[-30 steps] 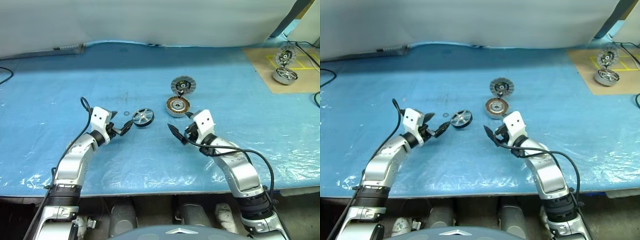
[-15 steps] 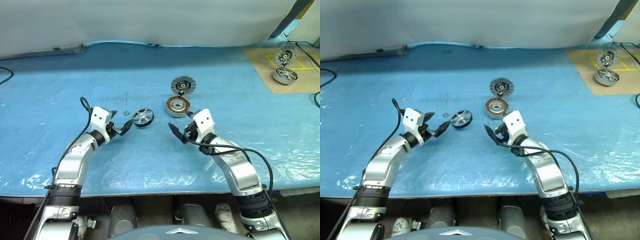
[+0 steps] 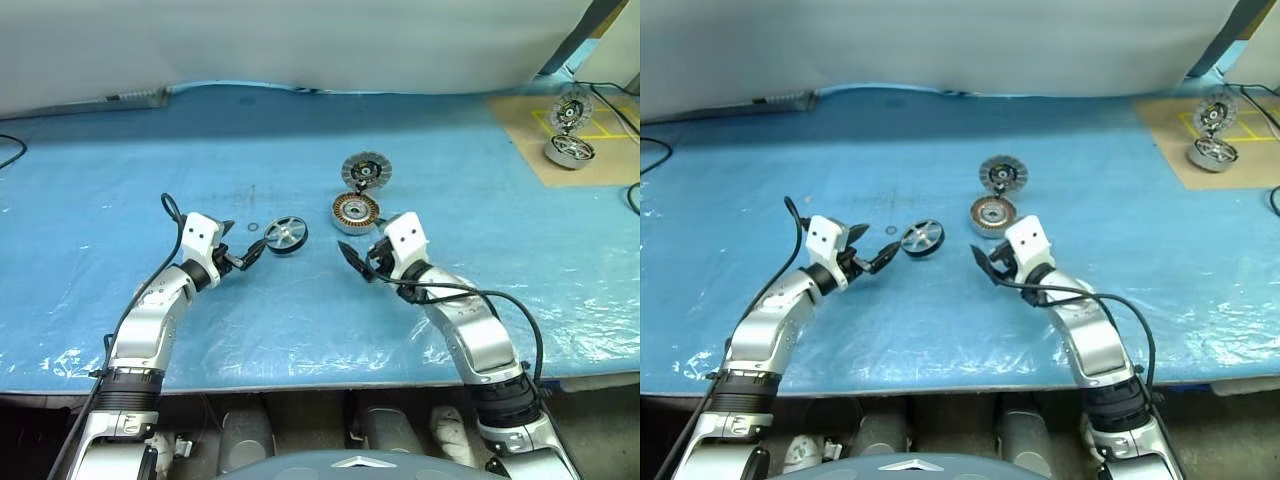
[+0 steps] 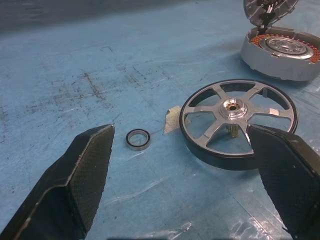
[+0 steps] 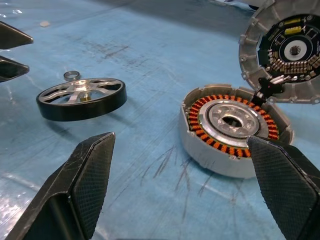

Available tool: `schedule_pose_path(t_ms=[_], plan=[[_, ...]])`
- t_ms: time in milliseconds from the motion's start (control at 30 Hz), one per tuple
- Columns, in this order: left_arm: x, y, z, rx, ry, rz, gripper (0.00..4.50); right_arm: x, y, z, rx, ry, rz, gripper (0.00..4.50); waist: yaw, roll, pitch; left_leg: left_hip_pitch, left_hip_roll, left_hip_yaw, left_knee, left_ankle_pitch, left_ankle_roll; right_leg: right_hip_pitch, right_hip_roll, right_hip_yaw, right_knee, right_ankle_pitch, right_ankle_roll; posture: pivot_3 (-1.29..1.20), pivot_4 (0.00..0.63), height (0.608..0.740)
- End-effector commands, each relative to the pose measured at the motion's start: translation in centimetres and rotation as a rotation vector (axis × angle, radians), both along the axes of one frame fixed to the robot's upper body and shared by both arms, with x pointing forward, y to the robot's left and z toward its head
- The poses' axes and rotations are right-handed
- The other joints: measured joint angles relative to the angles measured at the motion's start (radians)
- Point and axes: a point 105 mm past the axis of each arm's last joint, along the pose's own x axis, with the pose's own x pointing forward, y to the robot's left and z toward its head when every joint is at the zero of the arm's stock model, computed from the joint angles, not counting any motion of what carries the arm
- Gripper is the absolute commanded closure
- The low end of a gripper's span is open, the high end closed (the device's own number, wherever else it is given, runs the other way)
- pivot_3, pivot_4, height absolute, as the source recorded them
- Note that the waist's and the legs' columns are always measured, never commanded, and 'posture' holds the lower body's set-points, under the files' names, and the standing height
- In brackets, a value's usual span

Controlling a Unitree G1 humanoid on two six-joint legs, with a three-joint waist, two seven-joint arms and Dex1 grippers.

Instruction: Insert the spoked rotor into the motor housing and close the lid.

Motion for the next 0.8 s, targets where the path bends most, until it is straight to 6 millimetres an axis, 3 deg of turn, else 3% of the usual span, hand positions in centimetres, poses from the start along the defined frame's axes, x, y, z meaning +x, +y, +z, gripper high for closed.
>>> schedule_pose_path(t_ms=[33,133,467,800], plan=[[0.0,-0.2,0.8,0.006,-0.037,-0.007,0.0,0.5,0.7,1.8,-0.071,-0.052,0.026,0.03,0.0,0.0,0.0,0.0,0.0,0.0,0.0,0.0,0.0,0.0,0.0,0.0,0.0,0.0,0.0,0.0,0.15,0.74],[0.0,-0.3,0.7,0.005,-0.035,-0.009,0.0,0.7,2.0,2.0,-0.093,0.031,0.116,0.03,-0.001,0.0,0.0,0.002,0.0,0.0,0.0,0.0,0.0,0.0,0.0,0.0,0.001,0.0,-0.001,0.0,0.15,0.74],[-0.1,-0.4,0.5,0.001,-0.036,-0.003,0.0,4.3,3.1,1.4,-0.295,0.16,0.099,0.03,0.0,0.0,0.0,0.005,0.0,0.0,0.0,0.0,0.0,0.0,0.0,0.0,0.003,-0.001,-0.002,0.0,0.15,0.74],[-0.2,0.0,-0.1,0.002,-0.03,0.008,0.0,5.7,2.5,-0.3,-0.311,0.194,0.061,0.03,0.001,0.0,0.0,0.006,0.0,0.0,0.0,0.0,0.0,0.0,0.0,0.0,0.005,-0.002,-0.003,0.0,0.15,0.74]])
